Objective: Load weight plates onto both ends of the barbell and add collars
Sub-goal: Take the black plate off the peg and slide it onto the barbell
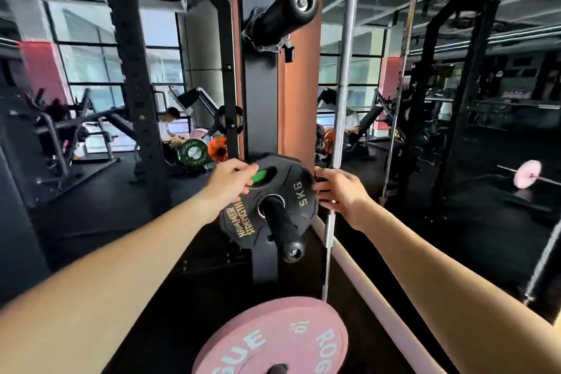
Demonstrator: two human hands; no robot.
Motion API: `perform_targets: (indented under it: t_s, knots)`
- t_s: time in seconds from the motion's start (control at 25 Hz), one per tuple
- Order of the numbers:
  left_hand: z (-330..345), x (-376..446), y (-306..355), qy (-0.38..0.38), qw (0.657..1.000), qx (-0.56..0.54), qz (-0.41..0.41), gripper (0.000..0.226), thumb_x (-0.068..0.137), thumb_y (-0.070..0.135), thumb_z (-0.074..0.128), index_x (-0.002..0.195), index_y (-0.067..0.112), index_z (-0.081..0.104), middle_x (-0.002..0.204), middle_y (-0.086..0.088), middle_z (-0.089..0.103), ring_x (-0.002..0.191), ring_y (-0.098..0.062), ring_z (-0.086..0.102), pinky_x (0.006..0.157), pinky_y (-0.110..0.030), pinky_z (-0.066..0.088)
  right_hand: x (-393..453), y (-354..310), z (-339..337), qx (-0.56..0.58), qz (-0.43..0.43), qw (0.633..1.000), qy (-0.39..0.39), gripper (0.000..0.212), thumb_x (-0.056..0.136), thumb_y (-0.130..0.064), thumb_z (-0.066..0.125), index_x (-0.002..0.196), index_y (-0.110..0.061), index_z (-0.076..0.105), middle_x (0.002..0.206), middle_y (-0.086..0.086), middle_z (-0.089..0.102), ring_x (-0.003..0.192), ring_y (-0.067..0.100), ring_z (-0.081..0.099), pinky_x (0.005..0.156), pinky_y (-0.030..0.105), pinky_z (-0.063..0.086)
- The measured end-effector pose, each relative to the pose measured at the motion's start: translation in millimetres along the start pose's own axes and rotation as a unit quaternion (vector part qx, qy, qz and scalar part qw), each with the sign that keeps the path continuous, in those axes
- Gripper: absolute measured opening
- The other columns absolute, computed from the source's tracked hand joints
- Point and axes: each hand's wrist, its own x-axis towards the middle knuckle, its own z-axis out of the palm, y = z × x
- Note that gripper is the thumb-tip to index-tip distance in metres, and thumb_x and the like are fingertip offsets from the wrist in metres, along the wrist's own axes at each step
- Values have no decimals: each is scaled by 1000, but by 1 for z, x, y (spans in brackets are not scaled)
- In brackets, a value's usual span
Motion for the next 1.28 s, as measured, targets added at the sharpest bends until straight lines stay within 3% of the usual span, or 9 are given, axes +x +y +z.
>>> perform_targets:
  t_s: [0.16, 0.32, 0.44, 0.64, 0.8, 0.92, 1.04, 1.12, 1.28]
  knots:
    - [4, 19, -10, 119, 967, 193, 114, 29, 80, 38, 83, 92, 21, 62, 66, 0, 68, 64, -19, 64, 63, -33, 48, 31, -8, 13, -75, -101, 992, 13, 27, 85, -36, 77, 106, -20, 70, 81, -1, 68, 58, 4, 61, 58, 17, 50]
    - [-3, 29, -18, 160, 931, 278, 175, 33, 78, 52, 80, 97, 37, 57, 50, 9, 61, 57, -5, 60, 57, -28, 44, 51, -2, 24, -302, -210, 930, -19, 50, 78, -58, 76, 119, -31, 68, 92, -11, 72, 85, 10, 68, 82, 24, 54]
    - [-2, 36, -17, 161, 913, 306, 217, 31, 79, 53, 79, 98, 37, 61, 48, 11, 60, 55, 0, 58, 55, -25, 39, 54, 16, 23, -289, -255, 922, 19, 45, 84, -55, 72, 121, -29, 66, 98, -5, 76, 91, 20, 70, 89, 39, 58]
    - [15, 45, 4, 132, 888, 352, 265, 28, 78, 46, 82, 98, 34, 66, 53, 14, 59, 60, -5, 60, 54, -24, 35, 50, 44, 20, -253, -253, 926, 119, 51, 74, -69, 70, 106, -31, 66, 80, -16, 72, 79, 10, 71, 75, 32, 59]
    - [50, 48, 33, 40, 923, 268, 273, 18, 75, 36, 86, 84, 30, 71, 57, 13, 63, 62, -8, 62, 61, -26, 47, 40, 80, 7, -254, -168, 942, 143, 46, 73, -69, 71, 96, -30, 64, 78, -9, 74, 83, 17, 73, 77, 38, 59]
    - [52, 50, 38, 38, 941, 191, 276, 13, 75, 36, 82, 75, 30, 71, 64, 13, 64, 63, -5, 60, 62, -23, 45, 44, 70, -10, -347, -118, 925, 96, 44, 73, -65, 75, 84, -23, 69, 71, -12, 68, 78, 14, 70, 69, 26, 56]
    - [26, 50, 19, 95, 941, 215, 242, 19, 77, 43, 81, 86, 29, 72, 87, 10, 66, 84, -10, 63, 73, -29, 51, 49, 36, -2, -312, -180, 931, 56, 43, 75, -48, 82, 113, -37, 66, 84, -22, 66, 78, -7, 63, 68, 2, 46]
    - [8, 45, -2, 88, 948, 224, 209, 33, 75, 55, 80, 93, 28, 71, 92, 11, 68, 87, -6, 62, 75, -29, 51, 53, 19, 14, -305, -221, 926, 24, 53, 78, -41, 81, 127, -28, 65, 103, -12, 72, 92, 3, 68, 85, 11, 51]
    - [-10, 31, -40, 47, 979, 143, 139, 32, 79, 58, 77, 76, 28, 66, 66, 23, 70, 64, 10, 63, 53, -9, 41, 54, 17, 19, -336, -263, 904, 15, 54, 84, -45, 75, 133, -28, 61, 122, 0, 70, 116, 16, 64, 104, 33, 49]
